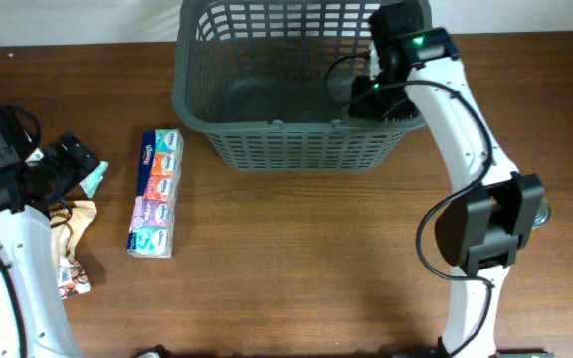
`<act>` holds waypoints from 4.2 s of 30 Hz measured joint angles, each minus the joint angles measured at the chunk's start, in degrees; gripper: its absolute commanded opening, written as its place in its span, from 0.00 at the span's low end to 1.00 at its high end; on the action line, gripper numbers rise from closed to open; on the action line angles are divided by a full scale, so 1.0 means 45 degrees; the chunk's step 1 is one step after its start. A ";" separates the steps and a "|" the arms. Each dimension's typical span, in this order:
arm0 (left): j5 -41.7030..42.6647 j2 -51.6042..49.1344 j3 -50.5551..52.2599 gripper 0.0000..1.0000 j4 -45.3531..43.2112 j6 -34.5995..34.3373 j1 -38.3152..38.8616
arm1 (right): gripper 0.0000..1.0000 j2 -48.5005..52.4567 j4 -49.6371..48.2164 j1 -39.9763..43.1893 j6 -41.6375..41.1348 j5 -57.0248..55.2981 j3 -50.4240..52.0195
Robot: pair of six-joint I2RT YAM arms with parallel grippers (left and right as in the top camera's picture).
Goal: Pack container
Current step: 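Lower the jar into the basket and open the right gripper, then raise the right gripper out of the basket and move right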
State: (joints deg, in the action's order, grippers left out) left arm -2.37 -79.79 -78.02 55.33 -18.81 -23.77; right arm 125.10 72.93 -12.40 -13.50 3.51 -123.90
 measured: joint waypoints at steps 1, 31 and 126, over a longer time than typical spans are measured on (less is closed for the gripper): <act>0.0005 0.0000 0.0000 1.00 0.0000 0.0000 0.0000 | 0.04 0.0000 -0.0010 0.0102 -0.0005 0.0112 -0.0146; 0.0005 0.0000 0.0000 1.00 0.0000 0.0000 0.0000 | 0.04 0.0437 -0.0661 -0.0015 -0.0010 0.0393 -0.0962; 0.0005 0.0000 0.0000 1.00 0.0000 0.0000 0.0005 | 0.99 -0.3337 0.5343 0.6159 0.1379 0.1443 -1.0972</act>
State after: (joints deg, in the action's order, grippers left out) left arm -2.35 -79.79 -78.02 55.33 -18.81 -23.75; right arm 110.08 96.97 15.31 -7.29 10.00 -173.27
